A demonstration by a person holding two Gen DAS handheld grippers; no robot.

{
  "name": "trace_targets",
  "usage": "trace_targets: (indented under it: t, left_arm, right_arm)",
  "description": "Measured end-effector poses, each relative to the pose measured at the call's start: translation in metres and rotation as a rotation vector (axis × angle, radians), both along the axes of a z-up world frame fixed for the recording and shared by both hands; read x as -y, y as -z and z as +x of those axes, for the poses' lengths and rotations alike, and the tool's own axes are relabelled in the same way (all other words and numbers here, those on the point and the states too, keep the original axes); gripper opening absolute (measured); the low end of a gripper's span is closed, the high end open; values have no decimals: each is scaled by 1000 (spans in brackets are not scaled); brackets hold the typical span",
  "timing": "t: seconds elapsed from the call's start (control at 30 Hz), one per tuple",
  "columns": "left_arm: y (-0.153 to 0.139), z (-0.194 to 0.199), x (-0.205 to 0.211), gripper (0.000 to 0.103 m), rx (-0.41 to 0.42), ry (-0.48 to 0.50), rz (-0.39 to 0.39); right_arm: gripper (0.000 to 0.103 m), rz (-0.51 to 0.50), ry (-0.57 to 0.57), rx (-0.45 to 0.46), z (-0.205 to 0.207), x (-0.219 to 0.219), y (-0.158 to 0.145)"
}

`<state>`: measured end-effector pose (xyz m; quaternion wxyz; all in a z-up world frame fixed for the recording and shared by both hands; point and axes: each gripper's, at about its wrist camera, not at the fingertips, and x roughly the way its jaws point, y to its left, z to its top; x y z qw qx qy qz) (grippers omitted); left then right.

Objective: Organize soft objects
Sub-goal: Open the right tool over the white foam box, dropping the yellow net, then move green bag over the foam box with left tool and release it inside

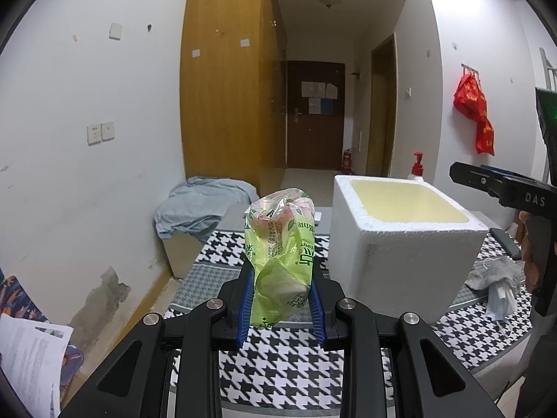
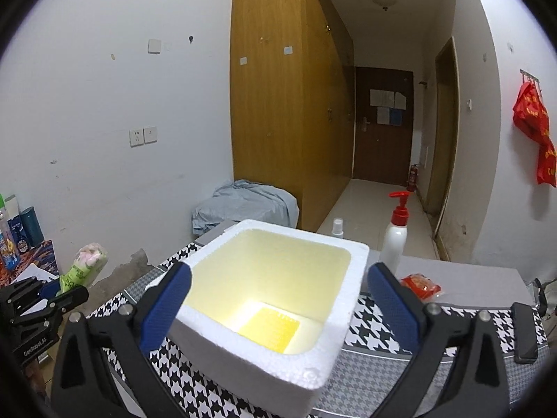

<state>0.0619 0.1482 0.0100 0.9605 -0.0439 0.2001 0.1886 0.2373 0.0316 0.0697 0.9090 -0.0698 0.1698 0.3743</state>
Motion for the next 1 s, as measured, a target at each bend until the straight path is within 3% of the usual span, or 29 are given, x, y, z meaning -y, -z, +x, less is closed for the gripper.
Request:
trace_targets:
  t: [1.0]
  left_arm:
    - [-39,48,26,30,55,255,0]
  right_arm:
    - [103,-31,168,12,-31,71,9]
